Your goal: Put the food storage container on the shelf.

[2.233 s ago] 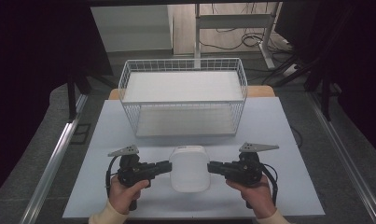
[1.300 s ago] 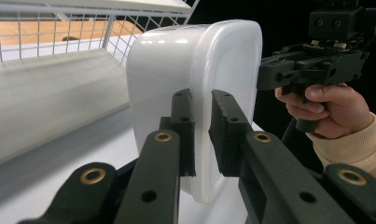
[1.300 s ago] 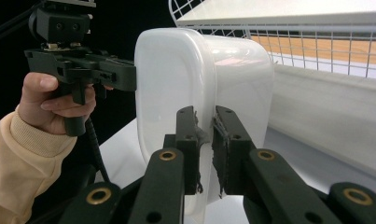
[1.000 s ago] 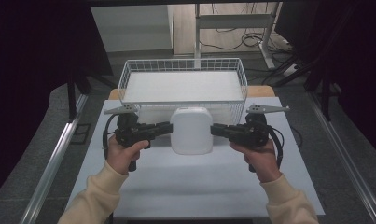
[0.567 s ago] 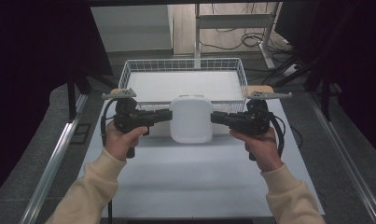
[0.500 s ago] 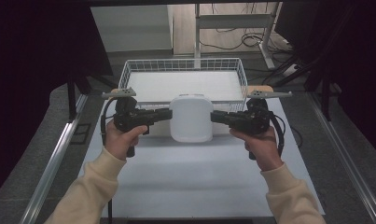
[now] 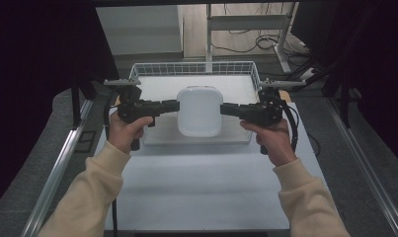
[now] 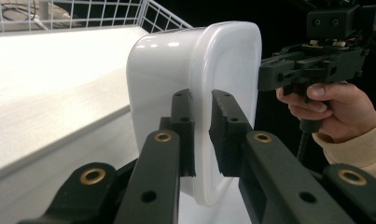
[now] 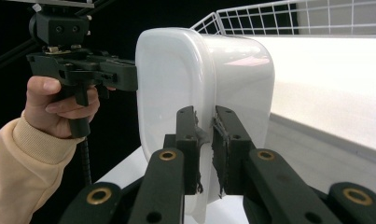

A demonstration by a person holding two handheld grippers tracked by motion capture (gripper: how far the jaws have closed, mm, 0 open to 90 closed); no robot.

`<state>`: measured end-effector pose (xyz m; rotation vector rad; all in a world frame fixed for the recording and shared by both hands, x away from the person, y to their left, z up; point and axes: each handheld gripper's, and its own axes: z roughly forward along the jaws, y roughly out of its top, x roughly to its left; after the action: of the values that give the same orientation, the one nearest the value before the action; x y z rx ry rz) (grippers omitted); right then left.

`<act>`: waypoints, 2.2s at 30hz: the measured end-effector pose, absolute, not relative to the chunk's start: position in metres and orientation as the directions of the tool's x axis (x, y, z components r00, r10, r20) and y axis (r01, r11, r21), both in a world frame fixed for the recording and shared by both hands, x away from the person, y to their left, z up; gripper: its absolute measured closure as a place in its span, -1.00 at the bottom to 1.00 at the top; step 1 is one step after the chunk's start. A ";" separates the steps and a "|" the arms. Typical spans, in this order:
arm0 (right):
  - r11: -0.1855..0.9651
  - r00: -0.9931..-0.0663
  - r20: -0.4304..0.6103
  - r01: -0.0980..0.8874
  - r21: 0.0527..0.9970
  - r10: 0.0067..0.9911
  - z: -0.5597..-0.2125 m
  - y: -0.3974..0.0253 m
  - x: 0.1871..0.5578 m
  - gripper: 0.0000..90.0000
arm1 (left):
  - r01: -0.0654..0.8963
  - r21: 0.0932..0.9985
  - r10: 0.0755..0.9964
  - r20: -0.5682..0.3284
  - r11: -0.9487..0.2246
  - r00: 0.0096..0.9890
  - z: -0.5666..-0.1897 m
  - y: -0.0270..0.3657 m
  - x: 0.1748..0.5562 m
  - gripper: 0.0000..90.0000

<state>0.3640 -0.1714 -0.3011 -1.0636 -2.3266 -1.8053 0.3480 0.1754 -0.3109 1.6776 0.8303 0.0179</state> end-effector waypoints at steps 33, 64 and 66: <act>0.069 -0.741 0.432 0.538 0.840 0.515 -0.268 -0.167 0.417 0.79 | 0.536 0.843 0.523 -0.441 -0.037 0.729 -0.275 0.179 0.408 0.79; -0.049 -0.515 0.649 0.761 0.647 0.559 -0.306 -0.152 0.493 0.60 | 0.754 0.649 0.530 -0.677 0.101 0.512 -0.317 0.187 0.482 0.56; -0.057 -0.508 0.656 0.765 0.641 0.558 -0.307 -0.151 0.494 0.60 | 0.765 0.634 0.527 -0.691 0.112 0.495 -0.319 0.187 0.485 0.55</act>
<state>0.4941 -0.1514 -0.3066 -1.4413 -2.0146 -1.6001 0.4849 0.1871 -0.3194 1.5492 1.1567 -0.2502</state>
